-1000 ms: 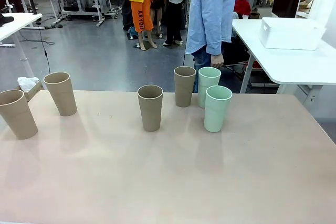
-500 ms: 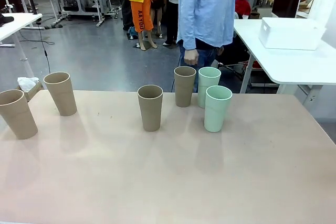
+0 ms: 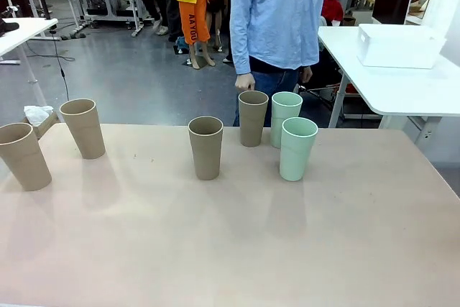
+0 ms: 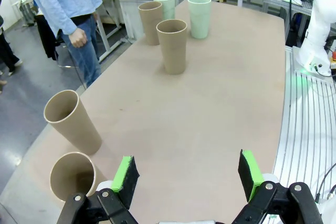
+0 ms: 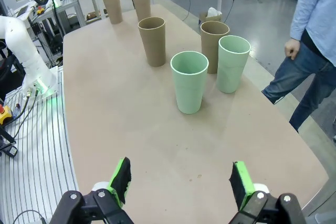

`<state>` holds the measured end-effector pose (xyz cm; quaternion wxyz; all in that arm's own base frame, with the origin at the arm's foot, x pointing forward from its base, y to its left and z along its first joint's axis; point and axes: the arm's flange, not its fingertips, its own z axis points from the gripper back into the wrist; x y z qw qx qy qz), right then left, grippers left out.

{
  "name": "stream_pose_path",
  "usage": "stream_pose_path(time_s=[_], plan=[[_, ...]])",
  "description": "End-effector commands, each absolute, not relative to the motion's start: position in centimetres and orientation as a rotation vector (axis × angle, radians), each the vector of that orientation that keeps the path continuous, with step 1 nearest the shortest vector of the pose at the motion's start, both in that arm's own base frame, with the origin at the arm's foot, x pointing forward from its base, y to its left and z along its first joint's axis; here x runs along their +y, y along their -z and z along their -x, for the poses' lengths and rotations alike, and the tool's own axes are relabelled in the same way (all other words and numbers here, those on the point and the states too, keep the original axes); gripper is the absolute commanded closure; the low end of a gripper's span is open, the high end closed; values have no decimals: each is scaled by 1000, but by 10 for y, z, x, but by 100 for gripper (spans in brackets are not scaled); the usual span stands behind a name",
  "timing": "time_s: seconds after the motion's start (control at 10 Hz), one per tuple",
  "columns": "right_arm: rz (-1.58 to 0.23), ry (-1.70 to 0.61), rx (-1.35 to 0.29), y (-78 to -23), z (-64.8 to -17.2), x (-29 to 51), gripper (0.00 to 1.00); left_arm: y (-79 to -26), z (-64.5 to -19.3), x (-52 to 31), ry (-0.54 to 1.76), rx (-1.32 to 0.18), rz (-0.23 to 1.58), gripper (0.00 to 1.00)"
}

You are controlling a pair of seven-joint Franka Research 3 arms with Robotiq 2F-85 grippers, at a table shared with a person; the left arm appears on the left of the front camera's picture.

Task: Stack the cups and store them in the basket.
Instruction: Pick up two Reusable plastic cups , one in each hand.

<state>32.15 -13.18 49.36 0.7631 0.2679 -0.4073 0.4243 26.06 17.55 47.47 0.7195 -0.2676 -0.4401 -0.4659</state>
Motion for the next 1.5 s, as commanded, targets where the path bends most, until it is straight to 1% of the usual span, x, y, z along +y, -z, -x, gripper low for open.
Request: stream_pose_path(time_s=[0.0,1.4], plan=[[-586,-938,-916,-494,-324,-133,0,-476,-260,176,1038,-988,593,0],[-586,-938,-916,-494,-324,-133,0,-476,-260,176,1038,-988,593,0]])
